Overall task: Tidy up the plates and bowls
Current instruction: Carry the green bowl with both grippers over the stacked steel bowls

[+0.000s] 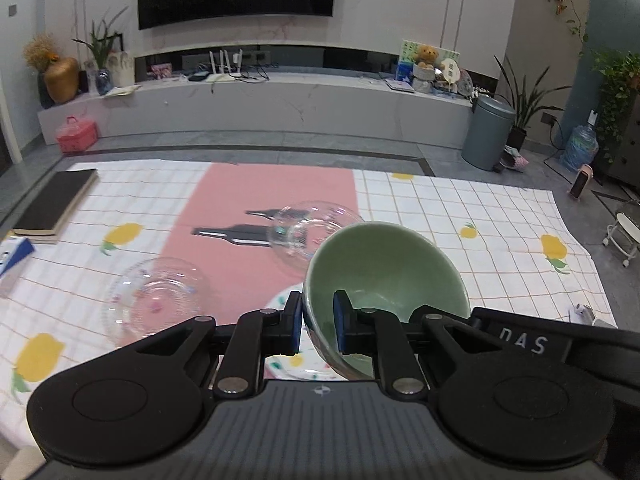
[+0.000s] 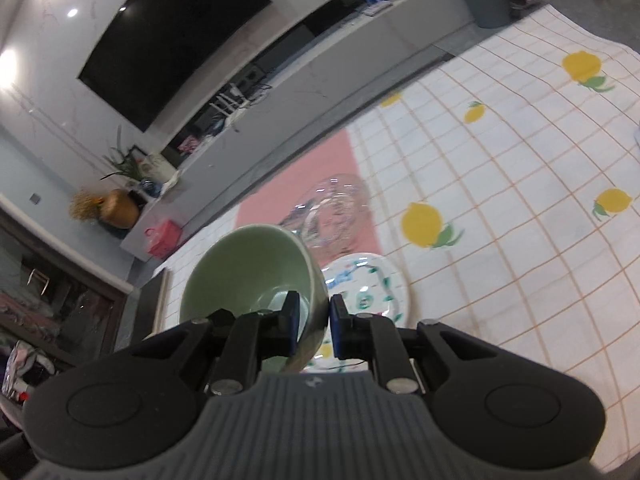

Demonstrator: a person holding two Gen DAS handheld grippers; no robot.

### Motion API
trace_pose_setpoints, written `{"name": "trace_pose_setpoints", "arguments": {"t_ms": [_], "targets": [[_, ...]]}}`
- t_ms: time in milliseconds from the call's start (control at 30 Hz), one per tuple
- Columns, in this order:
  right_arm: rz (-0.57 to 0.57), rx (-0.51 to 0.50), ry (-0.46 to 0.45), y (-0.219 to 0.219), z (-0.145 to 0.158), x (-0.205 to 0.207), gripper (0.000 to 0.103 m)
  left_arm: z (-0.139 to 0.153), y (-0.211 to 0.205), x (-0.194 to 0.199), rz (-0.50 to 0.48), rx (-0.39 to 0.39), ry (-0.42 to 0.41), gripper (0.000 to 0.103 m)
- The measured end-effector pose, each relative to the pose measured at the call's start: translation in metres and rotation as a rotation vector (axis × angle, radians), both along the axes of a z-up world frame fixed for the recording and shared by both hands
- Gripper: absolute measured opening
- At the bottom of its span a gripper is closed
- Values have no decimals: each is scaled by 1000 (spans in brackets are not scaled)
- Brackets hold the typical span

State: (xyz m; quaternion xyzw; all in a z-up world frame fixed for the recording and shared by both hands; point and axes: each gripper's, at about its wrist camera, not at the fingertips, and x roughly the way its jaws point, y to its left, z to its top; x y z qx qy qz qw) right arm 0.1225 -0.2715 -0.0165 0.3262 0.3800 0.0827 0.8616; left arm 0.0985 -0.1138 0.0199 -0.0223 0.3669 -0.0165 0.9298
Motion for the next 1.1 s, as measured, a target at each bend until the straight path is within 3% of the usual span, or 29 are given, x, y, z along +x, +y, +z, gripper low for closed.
{"name": "trace_pose_setpoints", "arguments": {"t_ms": [233, 533, 833, 1100], "targets": [[74, -33, -71, 30, 31, -17, 16, 22, 32, -17, 51, -26, -12, 18], [173, -67, -51, 78, 40, -37, 17, 23, 75, -44, 99, -5, 30, 18], [241, -133, 45, 114, 14, -37, 18, -6, 111, -40, 88, -21, 162, 18], [254, -152, 127, 126, -16, -25, 18, -34, 120, -31, 79, -11, 213, 18]]}}
